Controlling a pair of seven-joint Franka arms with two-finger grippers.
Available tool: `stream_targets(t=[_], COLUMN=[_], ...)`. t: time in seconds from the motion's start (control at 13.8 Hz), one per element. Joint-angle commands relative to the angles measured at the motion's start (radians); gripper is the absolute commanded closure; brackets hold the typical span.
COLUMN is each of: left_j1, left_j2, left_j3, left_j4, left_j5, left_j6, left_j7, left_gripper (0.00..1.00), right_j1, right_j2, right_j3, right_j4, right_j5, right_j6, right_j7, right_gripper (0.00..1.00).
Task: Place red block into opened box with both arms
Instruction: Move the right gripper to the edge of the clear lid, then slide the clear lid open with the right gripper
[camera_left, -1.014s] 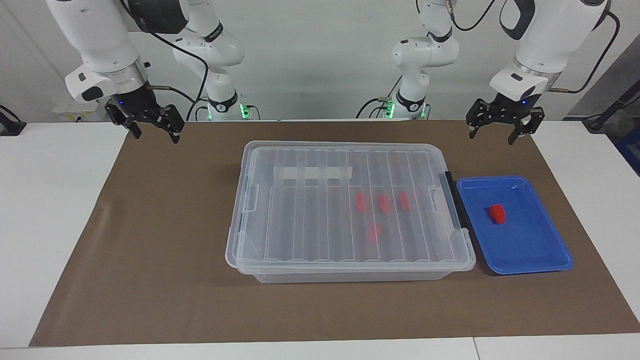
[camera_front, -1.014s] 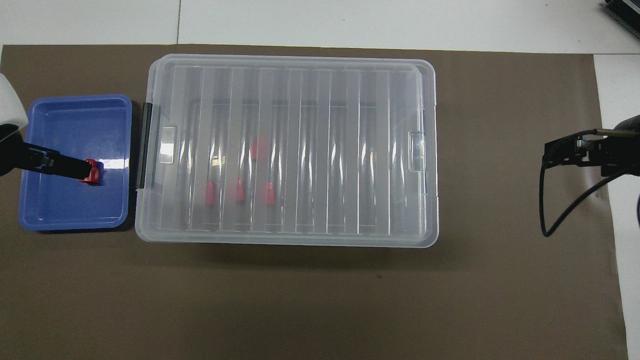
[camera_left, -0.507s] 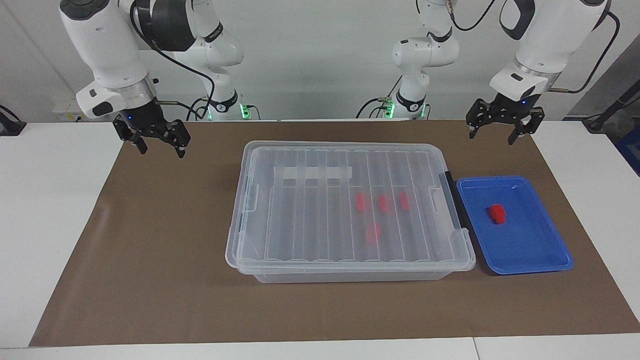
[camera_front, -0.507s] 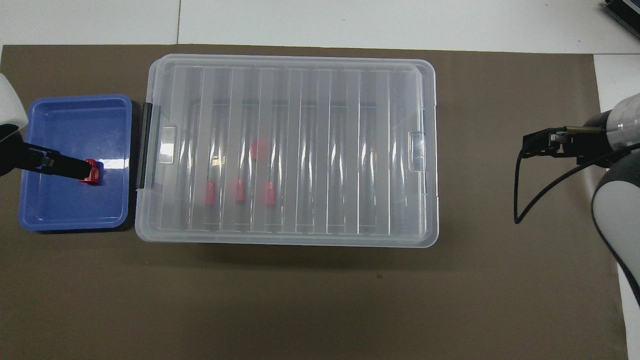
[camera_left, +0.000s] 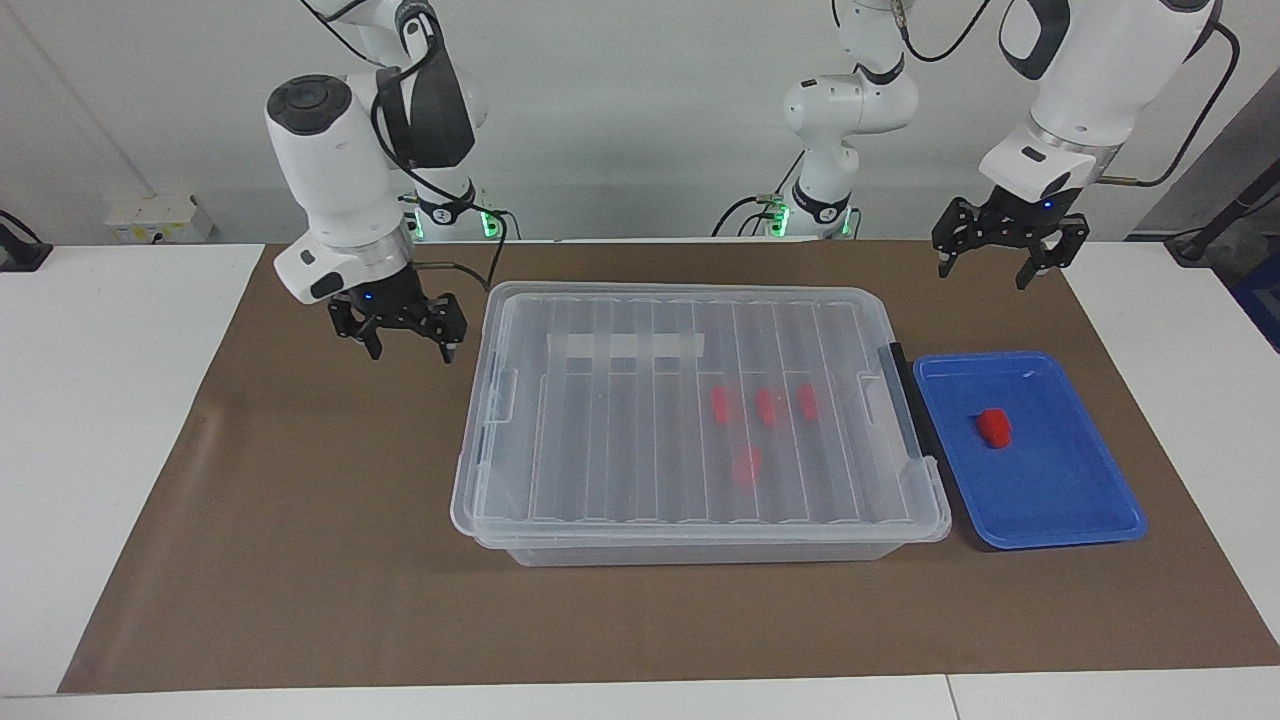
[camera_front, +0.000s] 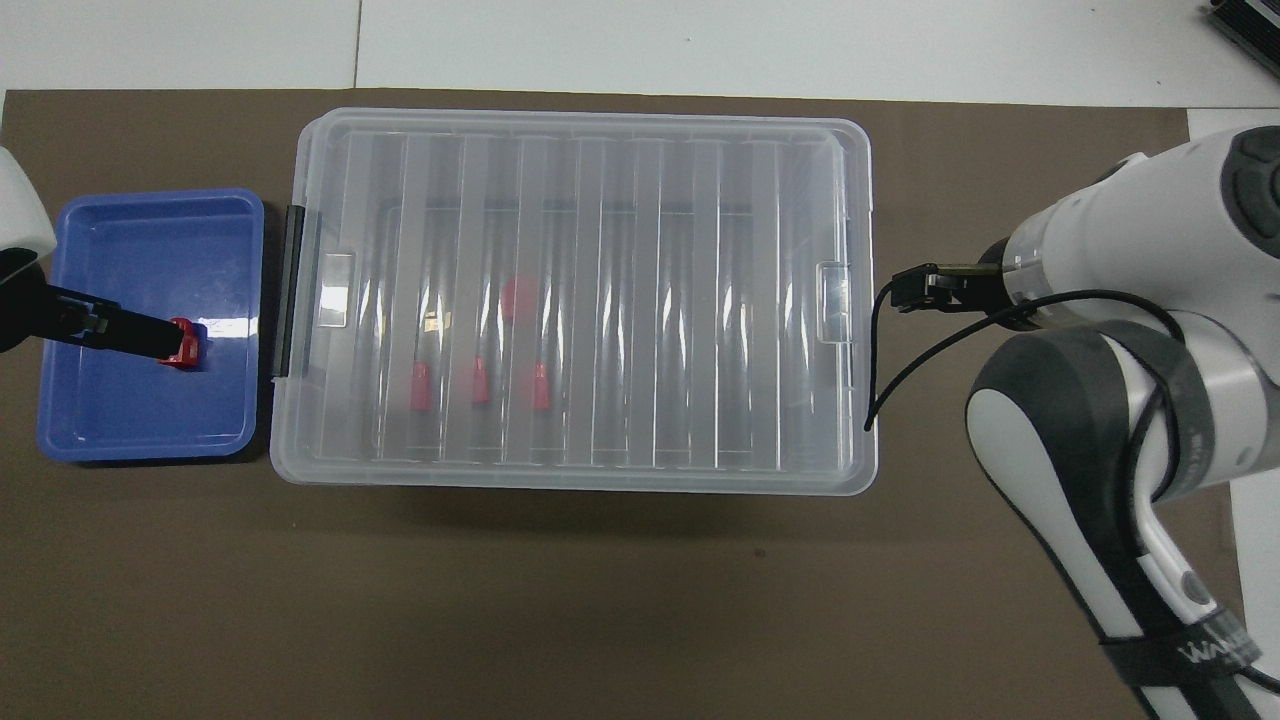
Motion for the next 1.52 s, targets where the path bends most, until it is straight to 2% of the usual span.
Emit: stream_targets(t=[0.0,1.09,1.45], left_j1=[0.011,0.011,0.011], left_j2=[-0.015,-0.015,-0.015], left_j3=[-0.006,-0.006,-0.006], left_j4=[-0.010,-0.010,-0.010], left_j5=[0.014,0.014,0.014], left_j6=[-0.013,-0.013,-0.013], left_j7=[-0.005,-0.004,-0.004], left_gripper=[0.00,0.00,0.00], right_j1=[-0.008,0.016,0.015], right_j2=[0.032,0.066,0.066], right_j3=[0.031,0.043,0.040], right_j4=[-0.006,-0.035,-0.029], right_j5=[-0.001,-0.025,-0.065], right_j6=[0.055,0.072,0.050], right_j7=[0.025,0.038,-0.016], right_gripper=[0.00,0.00,0.00])
